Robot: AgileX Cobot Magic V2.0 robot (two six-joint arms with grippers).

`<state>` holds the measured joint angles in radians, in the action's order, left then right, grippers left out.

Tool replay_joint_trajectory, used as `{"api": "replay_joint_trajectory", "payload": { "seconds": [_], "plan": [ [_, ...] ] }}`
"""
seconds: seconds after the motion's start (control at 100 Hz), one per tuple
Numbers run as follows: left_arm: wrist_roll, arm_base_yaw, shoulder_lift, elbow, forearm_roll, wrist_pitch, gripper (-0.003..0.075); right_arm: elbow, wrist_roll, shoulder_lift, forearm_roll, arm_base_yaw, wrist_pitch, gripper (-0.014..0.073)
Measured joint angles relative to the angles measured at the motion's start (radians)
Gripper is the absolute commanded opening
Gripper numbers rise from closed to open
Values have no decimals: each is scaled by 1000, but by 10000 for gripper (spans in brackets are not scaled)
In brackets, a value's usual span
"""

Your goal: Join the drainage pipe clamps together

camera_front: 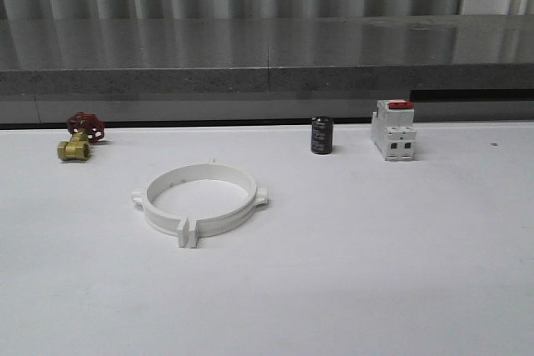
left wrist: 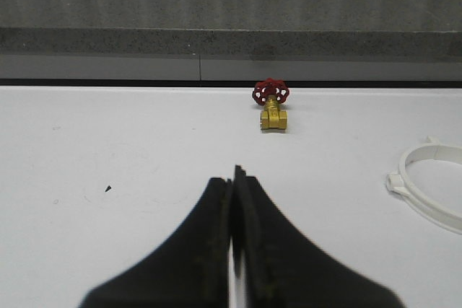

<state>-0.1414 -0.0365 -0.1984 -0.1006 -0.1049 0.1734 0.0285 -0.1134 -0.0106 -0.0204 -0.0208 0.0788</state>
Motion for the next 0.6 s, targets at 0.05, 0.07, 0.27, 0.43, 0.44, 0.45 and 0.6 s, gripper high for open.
{"api": "replay_joint_trajectory", "payload": {
  "seconds": [0.05, 0.07, 0.27, 0.43, 0.44, 0.45, 0.6],
  "plan": [
    [-11, 0, 44, 50, -12, -26, -21, 0, 0, 0, 0, 0, -2, -67],
    [-14, 0, 64, 62, -15, -36, -20, 0, 0, 0, 0, 0, -2, -67],
    [-46, 0, 202, 98, -31, -83, -21, 0, 0, 0, 0, 0, -4, -67],
    [-48, 0, 202, 98, -38, -101, -20, 0, 0, 0, 0, 0, -4, -67],
    [-48, 0, 202, 98, -38, -105, -20, 0, 0, 0, 0, 0, -4, -67],
    [-48, 0, 202, 98, -36, -106, -20, 0, 0, 0, 0, 0, -4, -67],
    [-52, 0, 202, 98, -29, -112, -21, 0, 0, 0, 0, 0, -4, -67]
  ]
}}
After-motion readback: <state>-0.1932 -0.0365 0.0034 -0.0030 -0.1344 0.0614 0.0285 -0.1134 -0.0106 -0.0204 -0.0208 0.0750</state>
